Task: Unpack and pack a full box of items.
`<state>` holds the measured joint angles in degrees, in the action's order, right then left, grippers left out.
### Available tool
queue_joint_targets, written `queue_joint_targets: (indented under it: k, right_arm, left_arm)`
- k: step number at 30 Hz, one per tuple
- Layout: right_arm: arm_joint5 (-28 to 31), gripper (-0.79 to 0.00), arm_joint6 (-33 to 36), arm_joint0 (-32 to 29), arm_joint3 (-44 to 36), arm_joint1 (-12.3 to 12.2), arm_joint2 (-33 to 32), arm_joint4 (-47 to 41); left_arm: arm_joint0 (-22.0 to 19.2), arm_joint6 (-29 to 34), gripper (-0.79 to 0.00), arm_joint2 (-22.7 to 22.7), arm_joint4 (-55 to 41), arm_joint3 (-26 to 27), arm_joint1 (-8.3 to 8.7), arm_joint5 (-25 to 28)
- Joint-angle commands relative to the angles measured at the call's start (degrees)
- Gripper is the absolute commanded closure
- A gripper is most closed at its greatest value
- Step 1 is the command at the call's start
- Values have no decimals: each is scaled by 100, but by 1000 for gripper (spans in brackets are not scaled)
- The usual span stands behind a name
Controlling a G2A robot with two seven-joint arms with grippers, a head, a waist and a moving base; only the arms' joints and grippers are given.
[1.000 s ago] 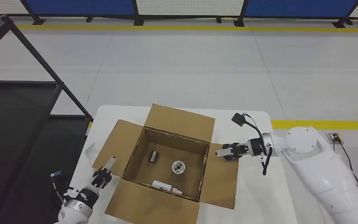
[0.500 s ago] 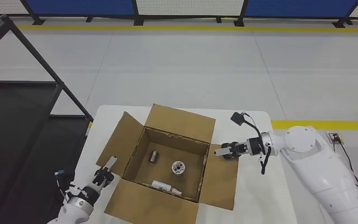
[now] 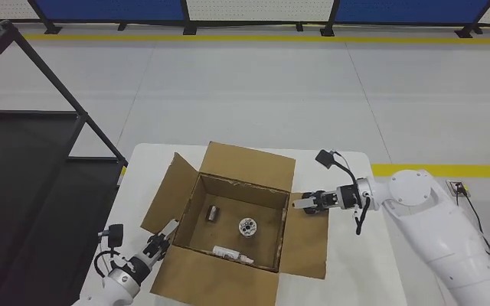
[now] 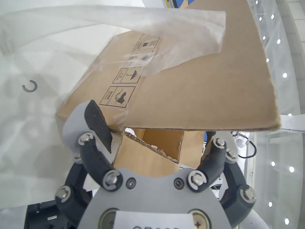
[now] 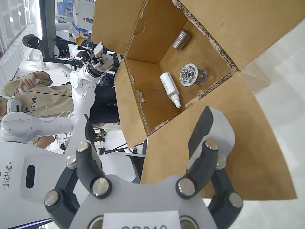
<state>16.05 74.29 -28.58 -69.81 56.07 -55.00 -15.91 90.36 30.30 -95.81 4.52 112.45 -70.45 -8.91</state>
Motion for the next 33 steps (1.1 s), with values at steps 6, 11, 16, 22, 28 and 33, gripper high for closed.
queue_joint_targets:
  k: [6,11,16,22,28,33]
  right_arm:
    - [73,-785,-16,-31,17,-13,-87,-54]
    - [96,-785,-20,-69,39,-32,-161,-67]
    - [112,-785,-22,-67,60,-30,-191,-128]
    - [232,-785,-65,-51,-3,-9,-203,-259]
    - [380,-785,-403,-99,-63,22,-267,-492]
    - [437,-785,-1123,-199,-337,51,-351,-490]
  left_arm:
    - [-236,-37,-785,345,-5,-49,-4,-14]
    - [-259,-413,-785,420,-251,-77,-31,23]
    - [-172,-607,-785,362,-499,-78,-40,-5]
    - [-116,-438,-785,414,-540,-71,-24,15]
    - [-58,-124,-785,486,-633,-54,-1,134]
    - [-6,79,-785,473,-672,-47,25,210]
